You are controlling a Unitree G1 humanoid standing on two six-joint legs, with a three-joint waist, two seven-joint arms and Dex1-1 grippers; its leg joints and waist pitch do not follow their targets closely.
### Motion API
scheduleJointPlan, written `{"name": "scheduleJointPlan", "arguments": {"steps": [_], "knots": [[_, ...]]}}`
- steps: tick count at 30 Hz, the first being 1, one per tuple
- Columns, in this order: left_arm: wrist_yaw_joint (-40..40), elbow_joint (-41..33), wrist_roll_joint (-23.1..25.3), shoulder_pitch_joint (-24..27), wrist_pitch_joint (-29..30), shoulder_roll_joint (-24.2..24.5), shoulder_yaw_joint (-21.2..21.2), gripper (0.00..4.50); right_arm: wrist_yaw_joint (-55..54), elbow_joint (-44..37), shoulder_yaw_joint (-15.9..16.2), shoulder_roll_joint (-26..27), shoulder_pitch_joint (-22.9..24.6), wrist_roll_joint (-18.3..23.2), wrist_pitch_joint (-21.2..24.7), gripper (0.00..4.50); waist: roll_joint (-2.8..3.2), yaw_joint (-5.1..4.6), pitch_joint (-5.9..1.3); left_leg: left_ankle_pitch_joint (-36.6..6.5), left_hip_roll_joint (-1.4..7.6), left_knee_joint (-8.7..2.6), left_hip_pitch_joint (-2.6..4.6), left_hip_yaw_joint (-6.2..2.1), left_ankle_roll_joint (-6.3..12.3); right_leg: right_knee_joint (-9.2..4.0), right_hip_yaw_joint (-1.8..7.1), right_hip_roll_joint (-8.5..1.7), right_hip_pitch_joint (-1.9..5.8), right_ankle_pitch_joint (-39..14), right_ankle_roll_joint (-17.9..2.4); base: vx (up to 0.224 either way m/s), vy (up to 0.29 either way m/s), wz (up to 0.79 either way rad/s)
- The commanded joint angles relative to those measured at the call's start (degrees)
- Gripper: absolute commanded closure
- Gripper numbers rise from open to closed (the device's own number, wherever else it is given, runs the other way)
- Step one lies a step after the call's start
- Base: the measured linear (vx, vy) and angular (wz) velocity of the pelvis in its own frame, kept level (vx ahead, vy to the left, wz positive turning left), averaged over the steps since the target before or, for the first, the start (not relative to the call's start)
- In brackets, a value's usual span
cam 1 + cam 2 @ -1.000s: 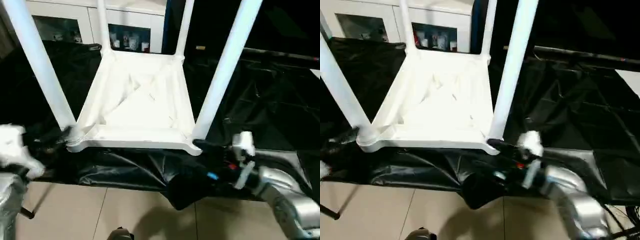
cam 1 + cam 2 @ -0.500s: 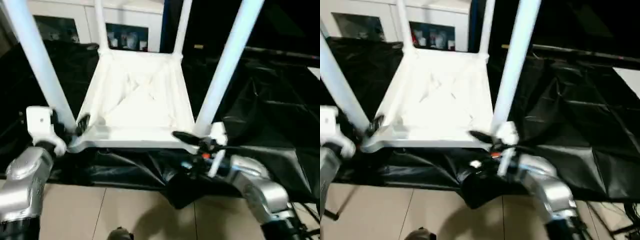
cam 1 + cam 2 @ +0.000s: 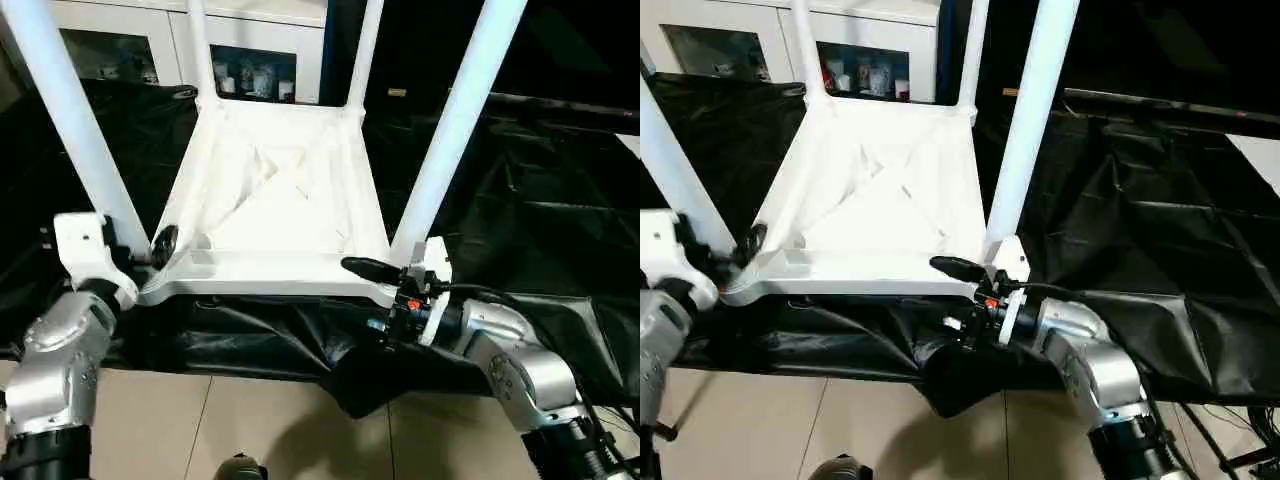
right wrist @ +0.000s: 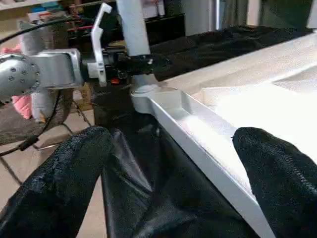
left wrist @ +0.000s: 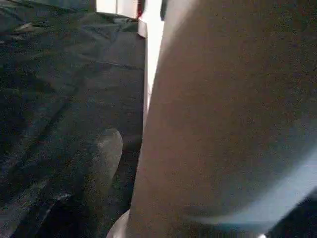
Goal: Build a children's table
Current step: Flip table
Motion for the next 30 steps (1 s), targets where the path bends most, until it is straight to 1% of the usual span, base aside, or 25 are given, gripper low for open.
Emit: {"name": "scheduleJointPlan", "arguments": {"steps": [1,2,4,6,7,8,9,10,13,14,16,17,18,19,20,21,22,23,24,25,26,27,28,29,30], "knots": [[1.08,-1.45,-0.21,0.28,1.09,-0.57,-0.05,0.95,0.79,0.46,-0.44,-0.49,-0.98,0.68,0.03,0.0,0.92,0.0,-2.63,-11.24,2.91,-4.74,1.49,-1.44,-0.65,-4.56,2.57,-4.91,0.5,4.19,-9.85,0.0,0.0,0.0],[1.43,-2.33,-0.65,0.71,1.42,-1.03,0.05,0.95,1.35,0.72,-0.28,-0.67,-1.13,0.68,0.04,0.0,0.93,0.01,-2.66,-11.06,2.91,-4.75,1.48,-1.46,-0.66,-4.53,2.56,-4.92,0.53,4.44,-9.85,0.0,0.0,0.0],[1.83,-3.27,-1.13,1.15,2.06,-1.54,0.15,1.19,1.99,1.0,-0.01,-0.88,-1.24,0.51,-0.14,0.0,0.96,0.11,-2.64,-11.07,2.91,-4.73,1.48,-1.45,-0.73,-4.52,2.54,-4.92,0.52,4.62,-9.98,0.0,0.0,0.0],[2.68,-3.62,-1.37,1.18,2.8,-2.2,0.52,1.27,2.09,1.45,0.02,-0.76,-1.33,0.21,-0.55,0.0,1.1,0.11,-2.59,-11.66,2.84,-4.8,1.5,-1.44,-0.88,-4.68,2.56,-4.87,0.44,3.85,-9.84,0.0,0.0,0.0],[2.68,-3.62,-1.37,1.18,2.8,-2.2,0.52,1.31,2.09,1.45,0.02,-0.76,-1.33,0.21,-0.55,0.0,1.01,0.1,-2.57,-11.64,2.83,-4.81,1.48,-1.46,-0.87,-4.71,2.57,-4.89,0.48,3.73,-9.77,0.0,0.0,0.0],[2.59,-3.84,-1.82,1.16,3.59,-2.3,0.42,1.41,2.04,1.81,0.04,-0.59,-1.42,-0.15,-0.88,0.0,1.32,0.16,-2.64,-11.55,2.84,-4.78,1.5,-1.53,-0.98,-4.63,2.57,-4.91,0.47,3.86,-9.72,0.0,0.0,0.0],[2.68,-4.09,-2.11,1.15,3.9,-2.42,0.41,1.66,2.04,1.92,-0.01,-0.52,-1.44,-0.31,-1.0,0.0,1.45,0.11,-2.64,-11.66,2.83,-4.8,1.54,-1.57,-1.12,-4.62,2.54,-4.81,0.41,4.32,-9.69,0.0,0.0,0.0],[2.68,-4.09,-2.11,1.15,3.9,-2.42,0.41,1.66,2.04,1.92,-0.01,-0.52,-1.44,-0.31,-1.0,0.0,1.45,0.11,-2.64,-11.66,2.83,-4.8,1.54,-1.57,-1.12,-4.62,2.54,-4.81,0.41,4.32,-9.69,0.0,0.0,0.0],[2.74,-4.68,-2.69,1.03,4.6,-2.62,0.42,1.91,2.08,1.88,-0.43,-0.59,-1.25,-0.14,-0.87,0.0,1.31,0.06,-2.59,-12.13,2.89,-4.88,1.53,-1.56,-1.22,-4.66,2.52,-4.82,0.47,4.22,-9.93,0.0,0.0,0.0],[2.69,-5.1,-3.49,0.91,5.24,-2.91,0.69,2.01,1.71,1.8,-0.74,-0.66,-0.9,-0.17,-0.88,0.0,1.79,0.03,-2.65,-12.3,2.88,-4.83,1.57,-1.58,-1.46,-4.7,2.54,-4.77,0.41,4.77,-9.89,0.0,0.0,0.0],[2.64,-5.85,-5.13,0.73,6.55,-3.55,1.21,2.07,1.28,1.82,-1.29,-0.71,-0.27,-0.18,-0.94,0.0,1.59,0.07,-2.61,-11.97,2.83,-4.84,1.46,-1.6,-1.43,-4.54,2.53,-4.79,0.54,5.33,-10.1,0.0,0.0,0.0],[2.89,-6.52,-6.92,0.56,7.64,-4.39,1.96,2.09,0.96,1.9,-1.55,-0.72,0.19,-0.24,-1.0,0.0,1.38,0.16,-2.61,-11.03,2.79,-4.69,1.36,-1.5,-1.01,-4.54,2.57,-4.81,0.59,5.92,-10.34,0.0,0.0,0.0],[3.06,-6.74,-7.43,0.51,7.93,-4.68,2.24,2.1,0.9,1.93,-1.57,-0.73,0.29,-0.27,-1.03,0.0,1.48,0.21,-2.65,-10.53,2.76,-4.65,1.32,-1.51,-0.9,-4.46,2.55,-4.83,0.62,6.32,-10.43,0.0,0.0,0.0],[3.24,-7.27,-8.89,0.33,8.54,-5.34,2.93,2.11,0.44,2.07,-1.68,-0.68,0.4,-0.45,-1.07,0.0,1.26,0.25,-2.66,-9.69,2.74,-4.52,1.31,-1.42,-0.51,-4.49,2.57,-4.79,0.61,7.17,-10.43,0.0,0.0,0.0],[3.32,-7.73,-10.16,0.16,9.02,-5.91,3.5,2.11,-0.03,2.25,-1.82,-0.63,0.44,-0.62,-1.09,0.0,1.29,0.27,-2.71,-8.93,2.73,-4.43,1.2,-1.43,-0.38,-4.31,2.57,-4.82,0.72,8.01,-10.52,0.0,0.0,0.0],[3.34,-8.27,-11.52,-0.08,9.39,-6.63,4.06,2.12,-0.42,2.52,-2.05,-0.54,0.42,-0.71,-1.28,0.0,0.88,0.25,-2.78,-7.44,2.63,-4.29,1.1,-1.33,0.17,-4.26,2.51,-4.7,0.77,9.51,-10.51,0.0,0.0,0.0],[3.25,-8.81,-13.07,-0.36,9.64,-7.39,4.6,2.12,-0.72,2.64,-2.31,-0.39,0.45,-0.54,-1.21,0.0,1.13,0.35,-3.0,-5.78,2.57,-4.06,1.01,-1.35,0.48,-3.92,2.42,-4.69,0.78,11.35,-10.78,0.0,0.0,0.0],[2.54,-10.04,-16.72,-1.07,10.35,-8.9,5.24,2.12,-1.25,2.84,-2.84,-0.02,0.38,-0.07,-0.95,0.0,0.59,0.35,-3.14,-4.04,2.48,-3.84,0.83,-1.23,1.22,-3.67,2.38,-4.54,0.85,13.96,-11.01,0.0,0.0,0.0],[2.04,-10.93,-18.71,-1.56,10.98,-9.7,5.21,2.12,-1.33,2.77,-3.01,0.11,0.3,0.21,-0.73,0.0,0.33,0.54,-3.27,-2.39,2.33,-3.48,0.76,-1.07,2.12,-3.4,2.36,-4.4,0.71,16.37,-11.4,0.0,0.0,0.0],[1.95,-11.13,-19.08,-1.65,11.13,-9.86,5.19,2.12,-1.33,2.72,-3.02,0.12,0.3,0.25,-0.69,0.0,0.47,0.63,-3.33,-1.78,2.31,-3.35,0.73,-1.02,2.45,-3.21,2.36,-4.38,0.66,17.35,-11.63,0.0,0.0,0.0],[1.42,-12.04,-20.91,-2.22,11.71,-10.65,4.88,2.12,-1.26,2.32,-2.84,0.2,0.42,0.37,-0.48,0.0,0.3,0.83,-3.17,-1.42,2.33,-3.29,0.66,-0.93,3.15,-3.22,2.34,-4.34,0.53,17.74,-11.94,0.0,0.0,0.0],[0.85,-13.12,-22.97,-2.83,12.52,-11.57,4.53,2.12,-1.18,1.91,-2.6,0.31,0.63,0.46,-0.33,0.0,0.43,0.93,-3.14,-1.7,2.34,-3.29,0.7,-0.91,3.31,-3.33,2.33,-4.35,0.46,17.27,-11.88,0.0,0.0,0.0],[0.57,-13.8,-24.43,-3.58,13.21,-12.4,4.14,2.12,-0.97,1.74,-2.46,0.37,0.66,0.63,-0.18,0.0,-0.46,1.02,-3.07,-1.87,2.35,-3.26,0.69,-0.74,3.45,-3.42,2.38,-4.38,0.57,16.87,-11.88,0.0,0.0,0.0],[0.31,-14.46,-25.04,-4.41,13.93,-13.27,3.55,2.12,-0.94,1.83,-2.46,0.54,0.63,0.86,-0.12,0.0,0.02,1.59,-3.07,-2.19,2.68,-3.35,0.88,-0.88,2.98,-3.35,2.32,-4.42,0.33,15.7,-12.05,0.0,0.0,0.0],[0.24,-14.58,-24.98,-4.57,14.0,-13.42,3.31,2.12,-0.98,1.91,-2.49,0.6,0.61,0.91,-0.13,0.0,0.1,1.71,-3.02,-2.61,2.76,-3.44,1.0,-0.89,2.73,-3.39,2.32,-4.36,0.28,15.28,-11.98,0.0,0.0,0.0]]}}
